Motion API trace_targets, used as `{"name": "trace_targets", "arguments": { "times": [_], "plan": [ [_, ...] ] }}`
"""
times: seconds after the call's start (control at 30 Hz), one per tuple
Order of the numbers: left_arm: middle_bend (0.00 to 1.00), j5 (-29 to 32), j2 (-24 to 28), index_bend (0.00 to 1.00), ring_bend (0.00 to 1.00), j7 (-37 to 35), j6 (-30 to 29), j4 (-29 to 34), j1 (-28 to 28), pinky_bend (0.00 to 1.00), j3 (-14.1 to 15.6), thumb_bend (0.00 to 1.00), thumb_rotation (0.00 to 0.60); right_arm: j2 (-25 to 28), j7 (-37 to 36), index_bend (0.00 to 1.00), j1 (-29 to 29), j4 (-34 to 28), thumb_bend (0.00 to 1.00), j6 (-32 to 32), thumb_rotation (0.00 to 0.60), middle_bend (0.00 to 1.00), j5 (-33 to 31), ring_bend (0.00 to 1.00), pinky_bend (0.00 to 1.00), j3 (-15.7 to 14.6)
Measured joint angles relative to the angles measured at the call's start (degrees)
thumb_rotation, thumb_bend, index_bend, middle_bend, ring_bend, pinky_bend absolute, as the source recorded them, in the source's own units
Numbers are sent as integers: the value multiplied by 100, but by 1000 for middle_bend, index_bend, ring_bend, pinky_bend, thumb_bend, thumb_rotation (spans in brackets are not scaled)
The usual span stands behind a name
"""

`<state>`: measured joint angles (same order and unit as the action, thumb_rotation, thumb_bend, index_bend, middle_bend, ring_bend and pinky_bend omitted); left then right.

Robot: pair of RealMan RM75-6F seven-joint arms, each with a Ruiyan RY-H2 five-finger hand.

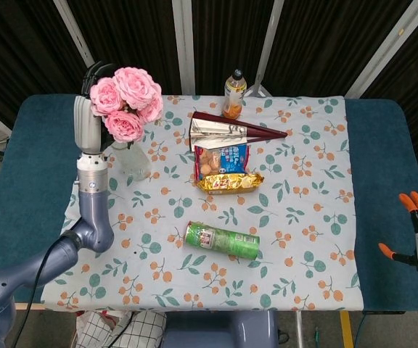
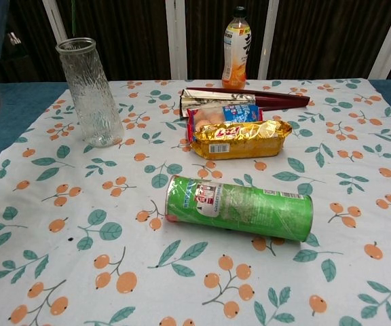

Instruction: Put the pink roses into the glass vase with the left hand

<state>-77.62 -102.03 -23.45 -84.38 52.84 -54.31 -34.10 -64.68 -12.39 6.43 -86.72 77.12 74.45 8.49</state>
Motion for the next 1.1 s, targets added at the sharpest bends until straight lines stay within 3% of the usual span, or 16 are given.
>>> {"name": "trace_targets", "arguments": {
  "times": [0.37, 0.63, 0.87, 1.1],
  "plan": [
    [540, 287, -473, 441, 193, -529, 177, -1122, -207, 134, 123, 443, 600, -26, -7, 131, -16, 40, 150, -8, 600, 0, -63, 0, 0, 41],
    [354, 334, -637, 299, 67, -856, 437, -1579, -123, 8, 428, 412, 600, -24, 27, 131, -25, 23, 151, -15, 600, 0, -92, 0, 0, 54],
    [212, 204, -189, 161, 0, -872, 642, -1021, 415, 0, 949, 317, 600, -13, 80, 131, -36, -66, 151, 18, 600, 0, -67, 0, 0, 58],
    [118, 267, 789, 57, 0, -488, 1263, 327, 872, 0, 1308, 235, 600, -13, 130, 131, -45, -140, 150, 80, 600, 0, -34, 0, 0, 66]
  ]
}}
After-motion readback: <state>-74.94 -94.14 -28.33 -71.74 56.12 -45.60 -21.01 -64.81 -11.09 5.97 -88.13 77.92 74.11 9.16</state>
